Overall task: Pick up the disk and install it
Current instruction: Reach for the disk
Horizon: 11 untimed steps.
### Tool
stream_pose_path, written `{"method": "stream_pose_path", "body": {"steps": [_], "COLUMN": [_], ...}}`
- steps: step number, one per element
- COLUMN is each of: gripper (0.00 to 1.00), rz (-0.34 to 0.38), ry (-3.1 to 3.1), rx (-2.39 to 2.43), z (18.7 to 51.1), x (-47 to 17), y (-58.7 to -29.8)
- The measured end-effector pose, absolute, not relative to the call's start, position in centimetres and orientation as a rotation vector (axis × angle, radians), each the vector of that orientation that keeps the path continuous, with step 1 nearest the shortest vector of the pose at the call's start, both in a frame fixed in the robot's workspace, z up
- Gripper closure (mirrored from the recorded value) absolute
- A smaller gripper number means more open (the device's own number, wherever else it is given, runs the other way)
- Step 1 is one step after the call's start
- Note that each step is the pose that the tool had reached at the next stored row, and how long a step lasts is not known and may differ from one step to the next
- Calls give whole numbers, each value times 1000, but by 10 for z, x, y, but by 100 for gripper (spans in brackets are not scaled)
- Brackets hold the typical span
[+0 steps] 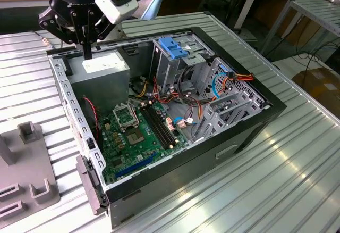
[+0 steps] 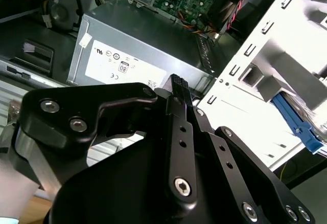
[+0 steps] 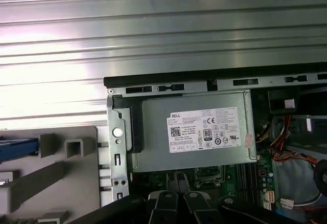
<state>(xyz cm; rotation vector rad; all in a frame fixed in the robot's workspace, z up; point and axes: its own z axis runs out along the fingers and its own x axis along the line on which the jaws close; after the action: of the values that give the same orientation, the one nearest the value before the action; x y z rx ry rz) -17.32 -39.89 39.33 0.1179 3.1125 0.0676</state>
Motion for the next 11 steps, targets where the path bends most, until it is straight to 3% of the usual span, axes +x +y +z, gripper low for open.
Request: {"method": "stream_pose_path", "body": {"steps": [11], "gripper": [90], "rz": [68], "ry": [3112], "rx": [118], "z": [393], "x": [-194], "y": [-399]}}
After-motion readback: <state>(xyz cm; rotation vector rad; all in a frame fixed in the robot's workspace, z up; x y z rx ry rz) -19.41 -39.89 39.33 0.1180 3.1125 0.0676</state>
